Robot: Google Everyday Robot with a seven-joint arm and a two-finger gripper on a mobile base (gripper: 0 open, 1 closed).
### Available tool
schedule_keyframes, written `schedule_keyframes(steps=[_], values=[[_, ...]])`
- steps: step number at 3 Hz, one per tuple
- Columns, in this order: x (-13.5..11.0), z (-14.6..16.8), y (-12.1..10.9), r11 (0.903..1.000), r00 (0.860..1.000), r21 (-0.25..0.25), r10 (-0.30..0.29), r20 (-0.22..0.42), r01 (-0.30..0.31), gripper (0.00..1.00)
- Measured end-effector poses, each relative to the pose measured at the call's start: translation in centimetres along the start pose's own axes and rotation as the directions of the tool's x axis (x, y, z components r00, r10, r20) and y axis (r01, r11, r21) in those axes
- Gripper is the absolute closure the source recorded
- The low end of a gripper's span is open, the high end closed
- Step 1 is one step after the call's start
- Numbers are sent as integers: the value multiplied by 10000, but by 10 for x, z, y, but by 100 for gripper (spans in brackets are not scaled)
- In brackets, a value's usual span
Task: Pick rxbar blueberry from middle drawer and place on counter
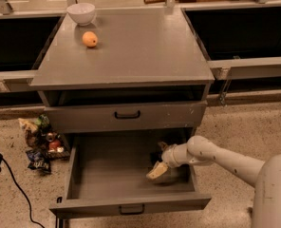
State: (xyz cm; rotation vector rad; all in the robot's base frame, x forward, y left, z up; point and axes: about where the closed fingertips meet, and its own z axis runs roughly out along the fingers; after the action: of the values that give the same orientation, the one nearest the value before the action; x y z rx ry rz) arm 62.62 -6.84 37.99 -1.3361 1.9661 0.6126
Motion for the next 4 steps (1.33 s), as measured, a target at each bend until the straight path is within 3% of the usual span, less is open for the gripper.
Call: schedule_keyframes(steps=[2, 4], values=[[6, -1, -1, 9996, 9993, 68, -282, -246, 284, 0], [27, -10, -6, 9951, 9865, 118, -956, -1329, 980, 0]])
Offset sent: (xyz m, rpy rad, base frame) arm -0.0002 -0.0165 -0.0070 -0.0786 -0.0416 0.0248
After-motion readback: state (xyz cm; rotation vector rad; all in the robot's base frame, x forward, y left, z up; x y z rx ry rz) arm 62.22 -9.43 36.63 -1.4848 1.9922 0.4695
